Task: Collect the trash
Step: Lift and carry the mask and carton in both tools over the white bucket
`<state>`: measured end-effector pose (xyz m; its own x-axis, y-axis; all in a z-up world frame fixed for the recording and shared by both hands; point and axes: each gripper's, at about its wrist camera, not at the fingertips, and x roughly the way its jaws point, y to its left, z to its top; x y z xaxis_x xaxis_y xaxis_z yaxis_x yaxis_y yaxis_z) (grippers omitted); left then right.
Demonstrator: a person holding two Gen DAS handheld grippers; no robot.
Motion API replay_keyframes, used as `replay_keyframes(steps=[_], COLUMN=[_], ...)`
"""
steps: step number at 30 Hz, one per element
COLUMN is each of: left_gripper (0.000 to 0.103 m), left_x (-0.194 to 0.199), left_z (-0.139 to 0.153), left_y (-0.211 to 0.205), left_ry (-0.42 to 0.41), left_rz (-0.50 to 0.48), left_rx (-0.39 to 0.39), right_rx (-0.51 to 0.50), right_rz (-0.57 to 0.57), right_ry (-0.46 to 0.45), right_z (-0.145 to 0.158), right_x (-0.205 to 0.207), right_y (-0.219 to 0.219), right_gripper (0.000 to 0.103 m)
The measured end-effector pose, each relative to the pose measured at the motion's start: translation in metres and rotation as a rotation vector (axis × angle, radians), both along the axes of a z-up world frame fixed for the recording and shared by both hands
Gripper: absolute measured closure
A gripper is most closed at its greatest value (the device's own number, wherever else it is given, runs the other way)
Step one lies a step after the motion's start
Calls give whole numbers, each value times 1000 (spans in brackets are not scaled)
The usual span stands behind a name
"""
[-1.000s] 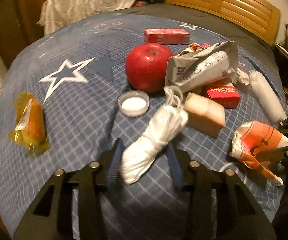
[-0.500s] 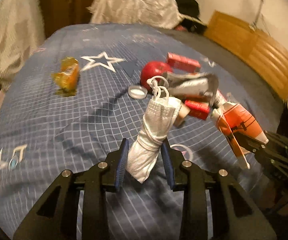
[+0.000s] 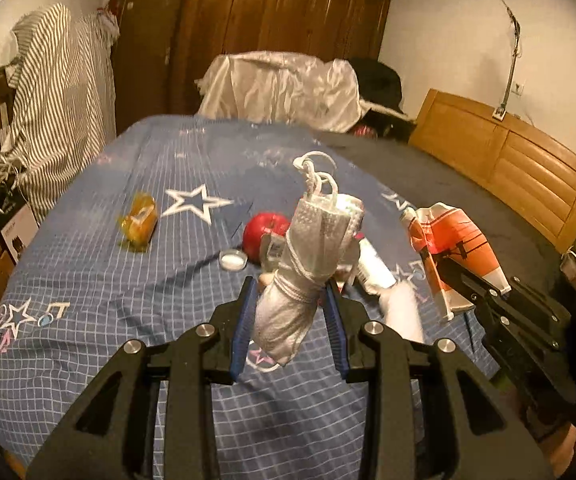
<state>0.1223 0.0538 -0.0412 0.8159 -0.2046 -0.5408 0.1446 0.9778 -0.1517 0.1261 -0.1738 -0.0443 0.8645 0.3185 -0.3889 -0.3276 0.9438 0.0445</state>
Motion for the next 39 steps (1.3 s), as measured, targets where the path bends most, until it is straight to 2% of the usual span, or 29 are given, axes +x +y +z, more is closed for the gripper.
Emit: replay_keyframes(steps=[15,25,32,39], left_gripper=[71,71,71,71], left_x=[-3,-9,-16,-30], left_z=[7,12,19,32], left_y=[-14,-9,33,108], left_ry=[-36,-49,-63,-79], left_rz=[-5,18,121,291], left_rx=[0,11,19,37], right_rx=[13,11,13,16], right_rz=[-26,2,120,288], right_ry=[-35,-37,-52,-36], right_z=[14,20,39,54], right_x=[-19,-20,-8,7], right_y=[-16,4,50,133], right_gripper=[94,94,94,94])
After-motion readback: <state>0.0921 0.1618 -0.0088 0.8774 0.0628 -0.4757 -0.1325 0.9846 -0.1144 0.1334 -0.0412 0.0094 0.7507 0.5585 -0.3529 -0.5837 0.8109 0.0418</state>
